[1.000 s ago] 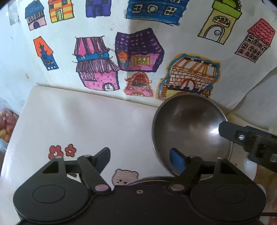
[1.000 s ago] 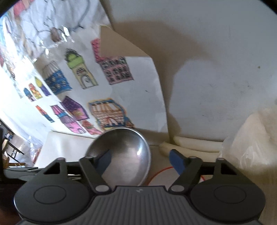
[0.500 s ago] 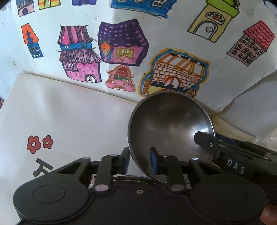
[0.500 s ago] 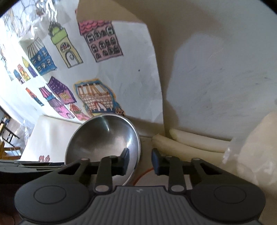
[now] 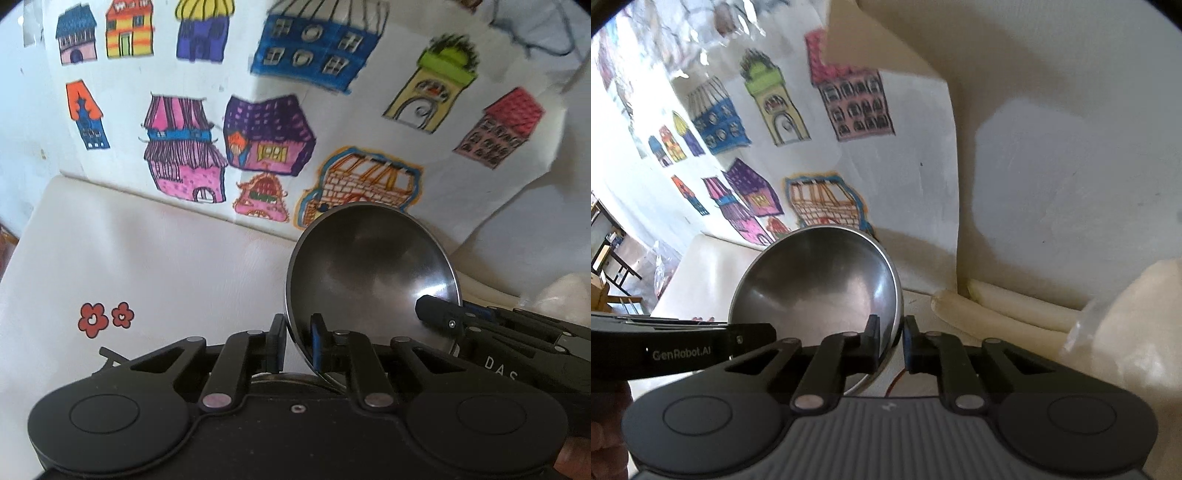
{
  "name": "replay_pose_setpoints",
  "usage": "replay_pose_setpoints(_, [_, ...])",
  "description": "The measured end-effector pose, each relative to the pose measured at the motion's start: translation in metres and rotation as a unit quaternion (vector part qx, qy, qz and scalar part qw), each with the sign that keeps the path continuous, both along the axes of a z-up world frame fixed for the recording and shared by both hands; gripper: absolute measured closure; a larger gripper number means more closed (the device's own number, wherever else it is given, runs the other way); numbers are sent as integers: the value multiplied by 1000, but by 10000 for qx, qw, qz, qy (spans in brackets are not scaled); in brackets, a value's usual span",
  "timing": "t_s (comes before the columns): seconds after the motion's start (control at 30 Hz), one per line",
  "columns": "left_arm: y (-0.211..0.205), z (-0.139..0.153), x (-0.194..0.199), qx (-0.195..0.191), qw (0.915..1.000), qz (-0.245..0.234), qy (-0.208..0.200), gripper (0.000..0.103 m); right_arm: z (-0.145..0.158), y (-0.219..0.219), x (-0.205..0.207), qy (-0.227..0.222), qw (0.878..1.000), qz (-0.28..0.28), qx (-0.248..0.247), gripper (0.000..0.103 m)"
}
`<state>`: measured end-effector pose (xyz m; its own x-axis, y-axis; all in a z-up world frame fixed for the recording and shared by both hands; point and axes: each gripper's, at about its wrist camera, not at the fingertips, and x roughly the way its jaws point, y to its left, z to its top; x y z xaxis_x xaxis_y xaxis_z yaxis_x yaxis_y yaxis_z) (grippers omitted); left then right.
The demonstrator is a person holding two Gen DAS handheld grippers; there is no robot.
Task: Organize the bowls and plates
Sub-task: 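Lift the stainless bowl with both grippers and lower it beside the plate stack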
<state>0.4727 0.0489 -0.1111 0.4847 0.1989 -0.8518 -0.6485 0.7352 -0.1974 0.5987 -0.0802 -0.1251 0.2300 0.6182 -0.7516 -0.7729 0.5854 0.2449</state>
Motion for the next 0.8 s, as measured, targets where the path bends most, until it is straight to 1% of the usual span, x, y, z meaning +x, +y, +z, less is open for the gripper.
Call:
replay_pose_setpoints(0.17, [-10, 17, -10, 9, 9995, -291, -118, 89, 20, -24, -10, -30, 9997, -193, 133, 89])
replay_pose_setpoints(0.4, [-32, 30, -21, -128, 9953, -915, -305, 89, 44, -66, -38, -72, 9976, -630, 281, 87])
replay_pose_setpoints(0.6, [-59, 37, -36, -196, 9870, -1558, -340, 89, 51, -106, -69, -20, 9942, -1050, 233, 86])
replay_pose_setpoints(0.8, [-86, 33, -57, -347, 9771, -2077, -314, 89, 49, -145, -106, 156, 9886, -1493, 107, 86])
